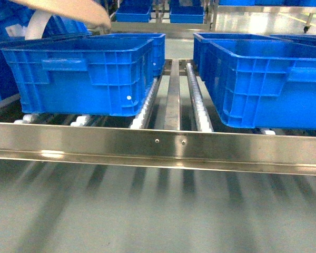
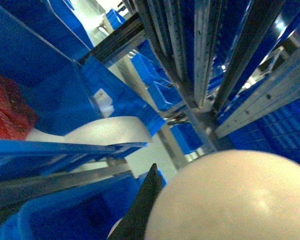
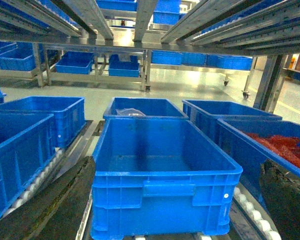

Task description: Place part in tray to right shelf

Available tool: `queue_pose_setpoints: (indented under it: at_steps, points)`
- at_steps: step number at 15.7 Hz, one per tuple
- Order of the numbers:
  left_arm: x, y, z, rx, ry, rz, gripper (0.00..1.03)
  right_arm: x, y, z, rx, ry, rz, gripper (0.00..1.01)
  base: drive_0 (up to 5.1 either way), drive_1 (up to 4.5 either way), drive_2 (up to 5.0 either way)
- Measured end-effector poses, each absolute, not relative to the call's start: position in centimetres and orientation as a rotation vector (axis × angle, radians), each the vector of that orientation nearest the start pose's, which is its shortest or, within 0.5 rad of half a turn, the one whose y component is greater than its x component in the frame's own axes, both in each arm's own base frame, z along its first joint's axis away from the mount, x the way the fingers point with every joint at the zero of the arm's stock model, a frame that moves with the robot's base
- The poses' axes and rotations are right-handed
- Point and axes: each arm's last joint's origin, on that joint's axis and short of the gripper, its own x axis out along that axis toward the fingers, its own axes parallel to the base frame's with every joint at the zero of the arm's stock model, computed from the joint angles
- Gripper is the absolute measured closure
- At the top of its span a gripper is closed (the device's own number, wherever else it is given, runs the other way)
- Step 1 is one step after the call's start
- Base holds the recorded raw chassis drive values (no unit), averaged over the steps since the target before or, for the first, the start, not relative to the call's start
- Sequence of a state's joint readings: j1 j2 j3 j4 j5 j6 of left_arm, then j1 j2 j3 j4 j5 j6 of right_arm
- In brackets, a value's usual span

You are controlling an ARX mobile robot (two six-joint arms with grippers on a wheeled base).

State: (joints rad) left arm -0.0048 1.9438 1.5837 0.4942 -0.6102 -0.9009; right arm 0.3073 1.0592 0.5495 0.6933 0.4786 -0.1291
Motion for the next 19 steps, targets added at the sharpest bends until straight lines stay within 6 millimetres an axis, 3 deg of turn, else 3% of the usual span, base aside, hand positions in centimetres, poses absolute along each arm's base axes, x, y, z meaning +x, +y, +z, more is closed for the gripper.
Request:
queue_pose_setpoints:
  at_steps: [3, 7, 9, 11, 12, 13, 14, 15, 17, 19]
  points:
    - [46.8, 1.3, 32.5, -0.819, -0.342, 0.505, 0.91, 21.9, 5.6, 28.4, -0.058, -0.159, -0.181, 0.03, 0.0, 0.0, 0.0]
    - [43.4, 0.9, 34.1, -0.853, -0.411, 0.43, 0.91, 21.9, 5.6, 28.4, -0.058, -0.159, -0.181, 0.03, 0.0, 0.0, 0.0]
    - [38.9, 0.5, 34.5, -0.916, -0.477, 0.39, 0.91, 21.9, 5.6, 28.4, -0.058, -0.159, -0.181, 0.03, 0.0, 0.0, 0.0]
    - [31.3, -2.8, 34.3, -0.995, -0.545, 0.319, 0.91, 21.9, 5.6, 28.4, -0.058, -0.159, -0.181, 0.03, 0.0, 0.0, 0.0]
    - [26.8, -5.6, 33.6, -1.032, -0.529, 0.232, 0.91, 21.9, 5.6, 28.4, -0.058, -0.159, -0.181, 0.03, 0.0, 0.0, 0.0]
    - [23.1, -8.3, 30.7, -1.044, -0.381, 0.164, 0.91, 21.9, 5.6, 28.4, -0.059, -0.157, -0.181, 0.03, 0.0, 0.0, 0.0]
    - [22.1, -9.1, 27.3, -0.965, -0.211, 0.136, 0.91, 21.7, 5.0, 28.0, -0.069, -0.059, -0.094, 0.13, 0.0, 0.0, 0.0]
    - [22.2, -7.5, 24.4, -0.689, -0.01, 0.126, 0.91, 20.6, 4.3, 27.2, -0.049, -0.024, -0.02, 0.26, 0.0, 0.0, 0.0]
    - [21.6, -6.2, 22.5, -0.505, 0.067, 0.119, 0.91, 19.8, 3.7, 26.1, -0.033, -0.018, -0.014, 0.35, 0.0, 0.0, 0.0]
    - [20.6, -5.5, 21.8, -0.34, 0.082, 0.085, 0.91, 19.3, 3.3, 25.2, -0.023, -0.012, -0.014, 0.44, 0.0, 0.0, 0.0]
